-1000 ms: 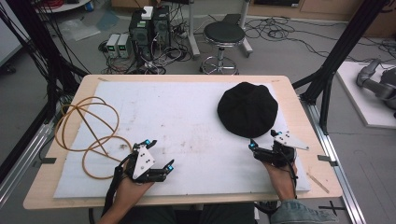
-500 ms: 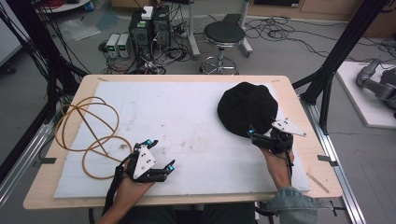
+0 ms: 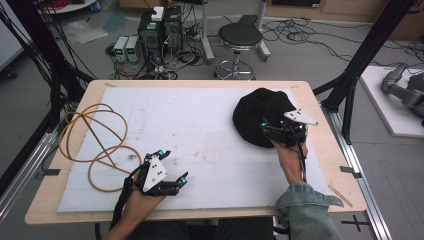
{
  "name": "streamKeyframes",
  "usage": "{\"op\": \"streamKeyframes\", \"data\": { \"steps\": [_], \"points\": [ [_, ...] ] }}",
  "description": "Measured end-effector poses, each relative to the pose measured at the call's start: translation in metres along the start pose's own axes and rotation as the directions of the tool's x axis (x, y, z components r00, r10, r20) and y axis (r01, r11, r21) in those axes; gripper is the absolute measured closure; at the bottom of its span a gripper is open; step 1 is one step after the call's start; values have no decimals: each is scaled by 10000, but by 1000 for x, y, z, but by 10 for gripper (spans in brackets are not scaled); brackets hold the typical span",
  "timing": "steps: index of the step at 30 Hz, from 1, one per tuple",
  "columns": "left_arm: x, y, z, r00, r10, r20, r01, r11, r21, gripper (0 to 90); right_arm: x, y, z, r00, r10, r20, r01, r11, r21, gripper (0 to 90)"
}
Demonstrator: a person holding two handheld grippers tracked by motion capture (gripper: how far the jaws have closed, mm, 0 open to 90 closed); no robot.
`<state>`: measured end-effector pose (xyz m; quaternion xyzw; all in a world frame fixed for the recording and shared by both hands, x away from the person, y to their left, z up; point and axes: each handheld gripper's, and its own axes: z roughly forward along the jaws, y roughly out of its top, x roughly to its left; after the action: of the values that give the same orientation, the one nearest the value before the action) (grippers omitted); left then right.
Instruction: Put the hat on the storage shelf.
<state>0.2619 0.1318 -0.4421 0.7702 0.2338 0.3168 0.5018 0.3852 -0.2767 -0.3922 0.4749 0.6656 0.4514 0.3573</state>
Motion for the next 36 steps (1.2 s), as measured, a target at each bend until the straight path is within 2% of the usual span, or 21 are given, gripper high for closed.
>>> {"op": "streamKeyframes", "data": {
  "steps": [5,11,14,15,17,21,23,25,31,36],
  "points": [
    [0,0,1,10000,-21,51,21,10000,-29,151,0,7,7,9995,-109,287,117,9996,-264,118],
    [-1,0,2,9999,27,158,-27,10000,-11,153,2,13,25,9974,-209,684,222,9996,-182,118],
    [-1,0,2,9999,13,168,-14,10000,22,153,4,15,30,9974,-196,694,204,9997,-113,118],
    [-1,0,2,9998,29,189,-30,10000,17,154,5,16,35,9962,-375,790,386,9992,-120,118],
    [-1,0,2,9998,24,198,-25,10000,21,155,6,15,39,9947,-500,902,504,9987,-13,119],
    [0,-1,2,9998,-11,204,10,10000,19,155,6,12,45,9937,-419,1036,403,9990,178,118],
    [0,-1,2,9997,40,223,-41,10000,47,155,6,11,49,9908,-636,1195,610,9978,260,119],
    [0,-1,2,9997,24,247,-24,10000,19,155,6,10,50,9908,-637,1194,602,9976,328,120],
    [-1,0,2,9997,39,244,-40,10000,41,156,4,7,55,9876,-614,1441,524,9965,652,195],
    [-1,0,2,9997,44,241,-45,10000,41,156,2,5,57,9888,-512,1400,395,9956,851,242]
  ]
}}
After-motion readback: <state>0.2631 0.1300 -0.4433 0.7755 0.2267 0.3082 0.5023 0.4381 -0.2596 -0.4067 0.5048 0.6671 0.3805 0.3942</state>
